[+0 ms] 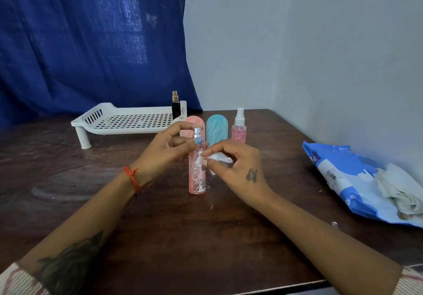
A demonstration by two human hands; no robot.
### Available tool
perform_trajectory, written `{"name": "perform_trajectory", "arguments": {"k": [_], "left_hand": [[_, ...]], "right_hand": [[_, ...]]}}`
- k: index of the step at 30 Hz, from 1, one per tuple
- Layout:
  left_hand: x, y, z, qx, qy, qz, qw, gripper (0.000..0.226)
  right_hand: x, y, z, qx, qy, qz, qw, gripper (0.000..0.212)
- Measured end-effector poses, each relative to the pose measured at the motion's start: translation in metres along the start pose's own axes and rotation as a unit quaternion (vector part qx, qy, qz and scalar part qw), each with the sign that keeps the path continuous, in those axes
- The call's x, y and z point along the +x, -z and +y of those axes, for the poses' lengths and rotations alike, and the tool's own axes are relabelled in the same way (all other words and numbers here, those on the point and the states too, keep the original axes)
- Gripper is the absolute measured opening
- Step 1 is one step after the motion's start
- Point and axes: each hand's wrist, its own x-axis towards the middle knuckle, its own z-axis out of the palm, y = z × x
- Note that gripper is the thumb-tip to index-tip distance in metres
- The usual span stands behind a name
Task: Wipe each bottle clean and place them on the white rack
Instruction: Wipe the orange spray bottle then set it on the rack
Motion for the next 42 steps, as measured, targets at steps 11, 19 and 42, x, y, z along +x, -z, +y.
{"name": "perform_trajectory", "arguments": {"k": [11,19,42], "left_hand": [[0.002,0.001,-0.004,0.013,-0.004,0.028,1.000,0.025],[0.002,-0.001,-0.004,0.037,-0.022,0.057,0.997,0.036],[0.003,-0.001,-0.007,0.071,-0.045,0.074,0.994,0.043]], "right_hand": [[0.000,0.004,-0.002,-0.011,-0.044,0.039,0.998,0.020],[-0.001,0.000,0.004,-0.049,0.043,-0.021,0.998,0.014],[-0.003,-0.002,0.004,-0.098,0.107,0.003,0.989,0.013]]}}
